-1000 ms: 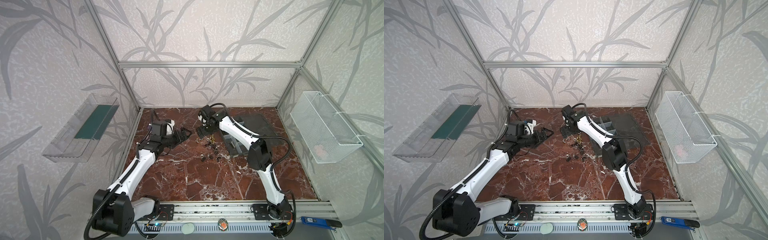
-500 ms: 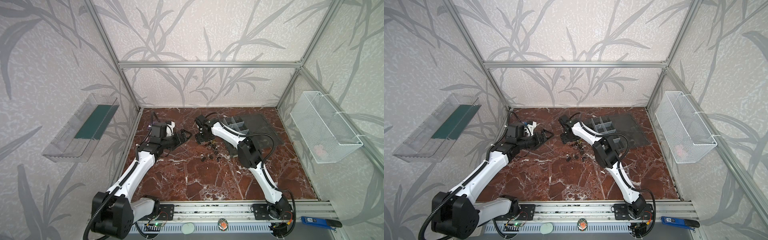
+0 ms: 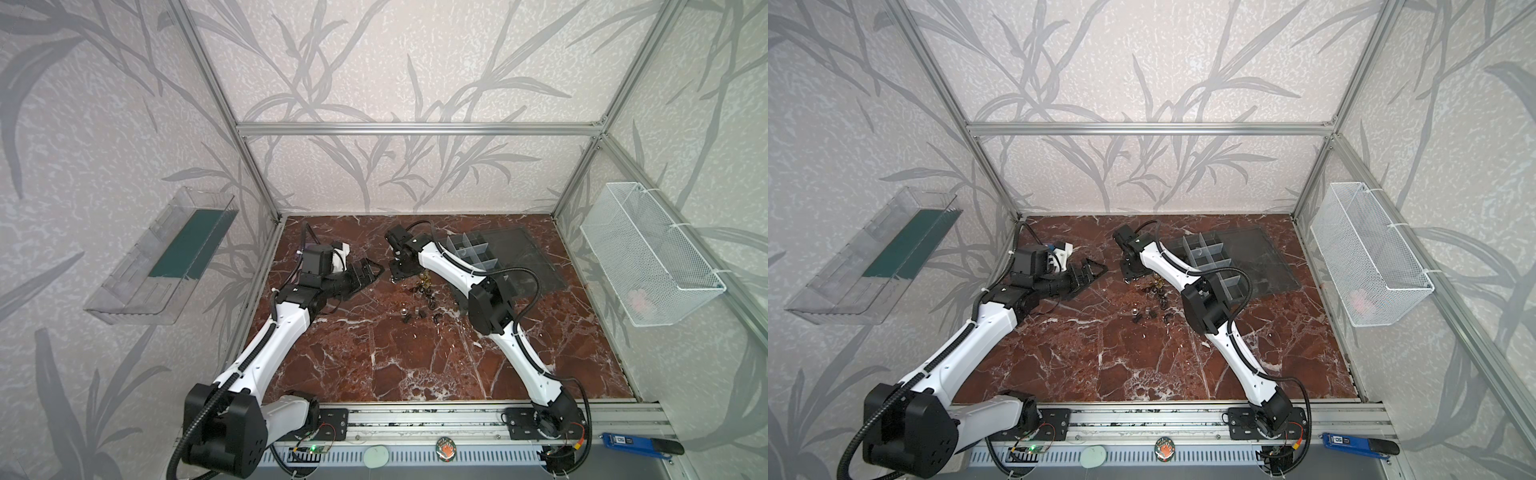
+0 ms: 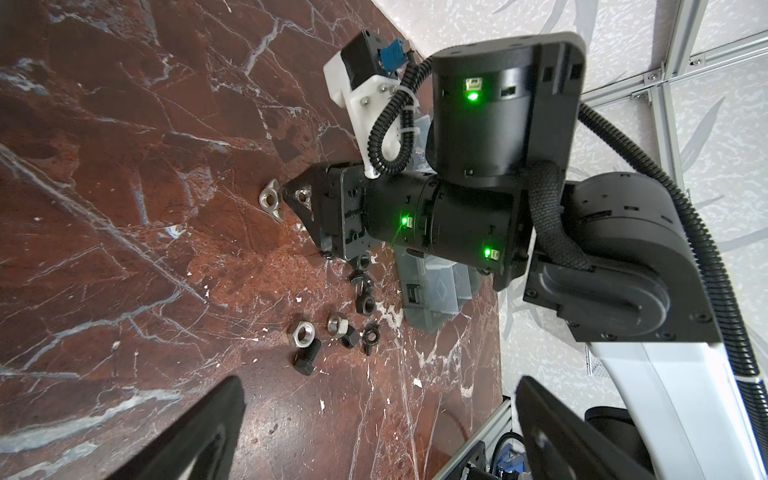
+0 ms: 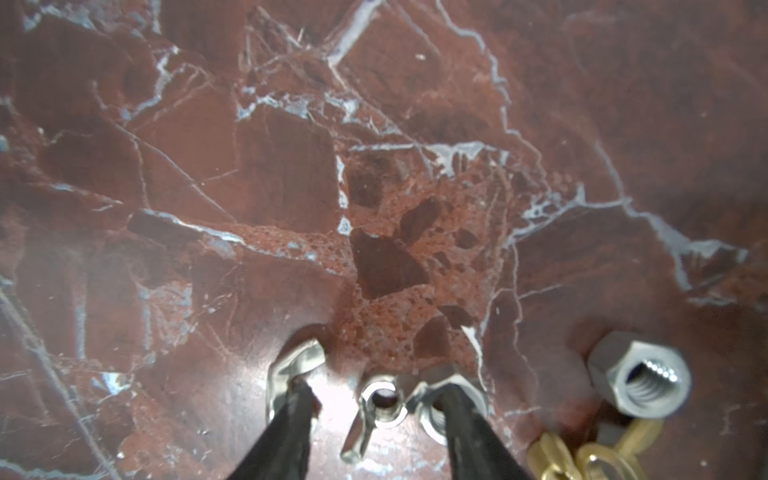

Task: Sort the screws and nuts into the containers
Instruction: 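Move the right gripper back to the pile over a steel wing nut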

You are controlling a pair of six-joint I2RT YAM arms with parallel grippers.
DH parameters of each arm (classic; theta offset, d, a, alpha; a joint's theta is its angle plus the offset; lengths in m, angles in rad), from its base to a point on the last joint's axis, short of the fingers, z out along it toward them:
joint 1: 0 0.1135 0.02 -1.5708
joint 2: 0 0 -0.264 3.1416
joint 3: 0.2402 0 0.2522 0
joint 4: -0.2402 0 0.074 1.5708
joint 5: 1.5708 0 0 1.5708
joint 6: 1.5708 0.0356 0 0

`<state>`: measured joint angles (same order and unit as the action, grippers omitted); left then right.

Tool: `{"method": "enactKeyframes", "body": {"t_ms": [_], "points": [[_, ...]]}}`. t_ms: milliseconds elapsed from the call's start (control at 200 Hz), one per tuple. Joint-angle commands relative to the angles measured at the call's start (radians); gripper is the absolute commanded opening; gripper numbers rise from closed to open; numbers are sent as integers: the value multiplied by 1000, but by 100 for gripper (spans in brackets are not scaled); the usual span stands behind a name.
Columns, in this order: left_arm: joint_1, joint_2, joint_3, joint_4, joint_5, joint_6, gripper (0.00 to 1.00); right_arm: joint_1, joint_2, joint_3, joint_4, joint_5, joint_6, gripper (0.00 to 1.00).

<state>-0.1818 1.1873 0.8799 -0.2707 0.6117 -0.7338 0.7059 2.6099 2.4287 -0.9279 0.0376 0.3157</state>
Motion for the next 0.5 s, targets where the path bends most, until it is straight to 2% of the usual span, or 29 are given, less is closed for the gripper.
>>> {"method": "enactKeyframes", "body": {"t_ms": [0, 265, 495], "points": [[5, 6, 7, -10, 10, 12, 99, 3, 31, 38, -63, 30, -15, 45], [5, 12, 10, -5, 11, 13, 99, 3, 17, 33, -112, 117, -53, 37], [5, 12, 8, -2, 13, 7, 99, 3, -25, 21, -123, 165, -81, 34]]}}
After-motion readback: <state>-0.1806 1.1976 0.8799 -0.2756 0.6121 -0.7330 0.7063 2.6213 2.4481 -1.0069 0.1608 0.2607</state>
